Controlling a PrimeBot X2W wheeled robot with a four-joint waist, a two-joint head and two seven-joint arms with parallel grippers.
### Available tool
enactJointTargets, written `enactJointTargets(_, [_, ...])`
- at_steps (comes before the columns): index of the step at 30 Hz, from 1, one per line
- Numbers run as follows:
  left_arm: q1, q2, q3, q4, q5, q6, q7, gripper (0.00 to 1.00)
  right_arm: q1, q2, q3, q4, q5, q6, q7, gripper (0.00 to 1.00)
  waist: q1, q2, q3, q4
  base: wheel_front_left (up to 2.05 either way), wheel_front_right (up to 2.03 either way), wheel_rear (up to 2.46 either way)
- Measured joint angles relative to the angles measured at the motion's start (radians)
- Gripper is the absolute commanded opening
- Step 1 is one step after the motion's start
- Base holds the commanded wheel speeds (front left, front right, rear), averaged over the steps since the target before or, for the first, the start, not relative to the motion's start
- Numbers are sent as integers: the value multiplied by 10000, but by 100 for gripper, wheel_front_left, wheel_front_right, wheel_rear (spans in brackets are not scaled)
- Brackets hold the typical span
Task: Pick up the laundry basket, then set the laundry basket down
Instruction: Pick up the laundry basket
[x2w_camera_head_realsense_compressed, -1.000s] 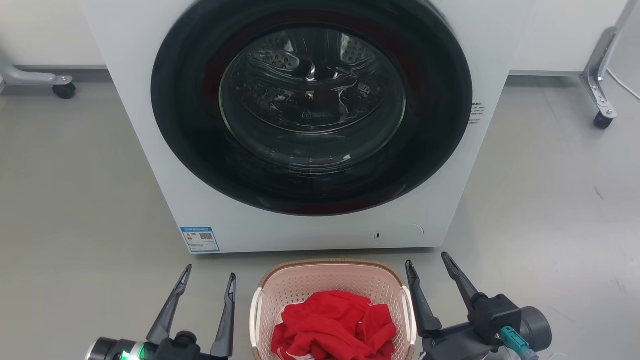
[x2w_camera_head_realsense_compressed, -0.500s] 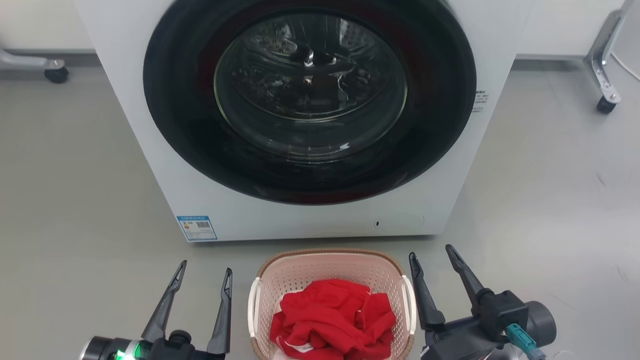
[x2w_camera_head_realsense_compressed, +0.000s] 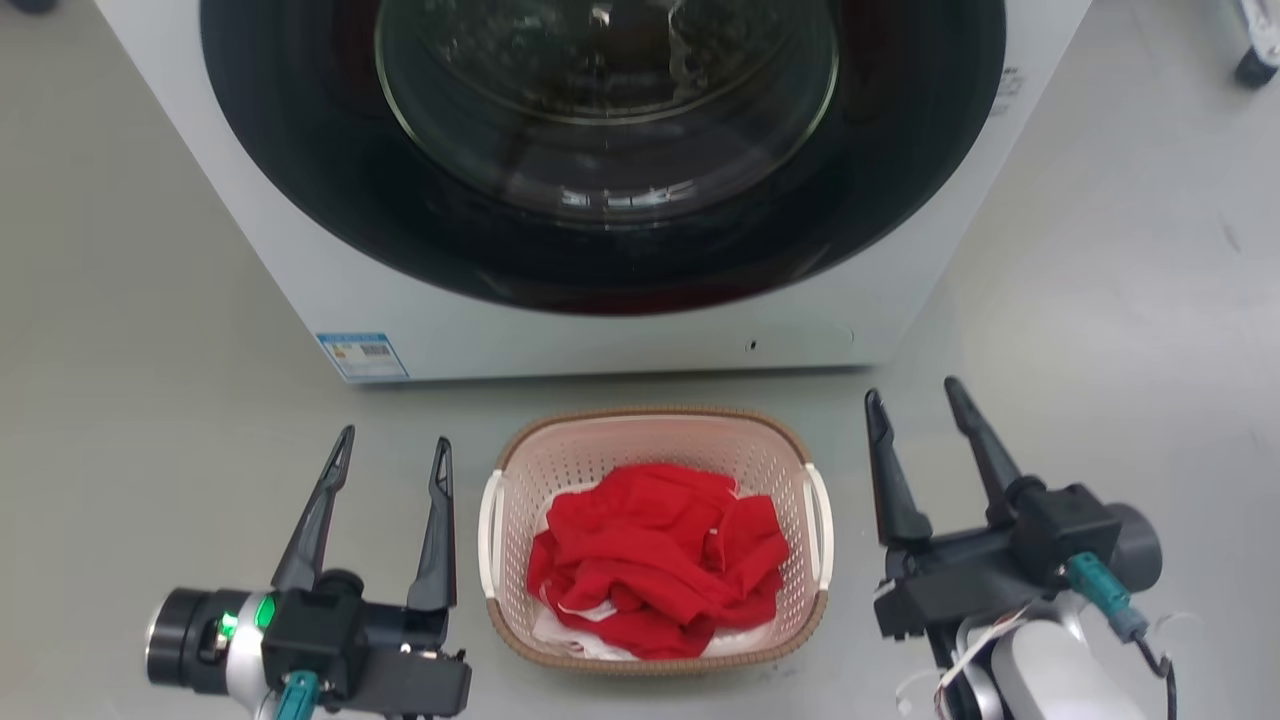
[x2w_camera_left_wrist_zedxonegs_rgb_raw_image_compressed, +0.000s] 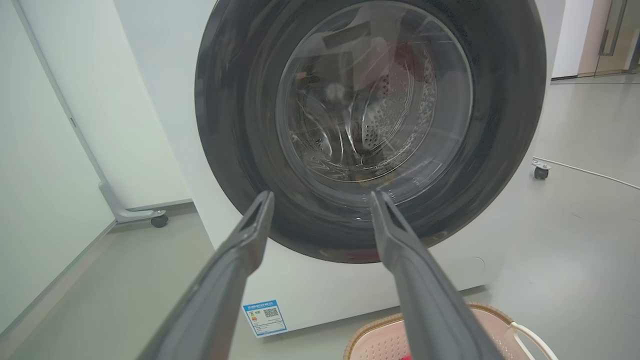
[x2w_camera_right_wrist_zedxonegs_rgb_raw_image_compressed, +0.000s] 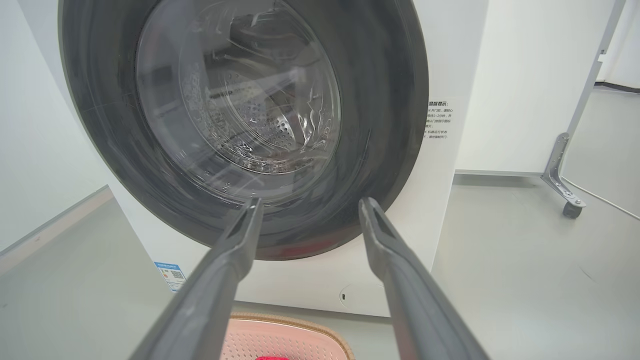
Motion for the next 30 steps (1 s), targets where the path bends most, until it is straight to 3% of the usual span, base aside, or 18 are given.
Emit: enactJointTargets(30, [-4023, -612, 52, 3294, -941, -617, 17, 100, -3463, -13, -947, 2376, 305, 42, -65, 100, 1, 1, 4386, 209, 0, 0, 0])
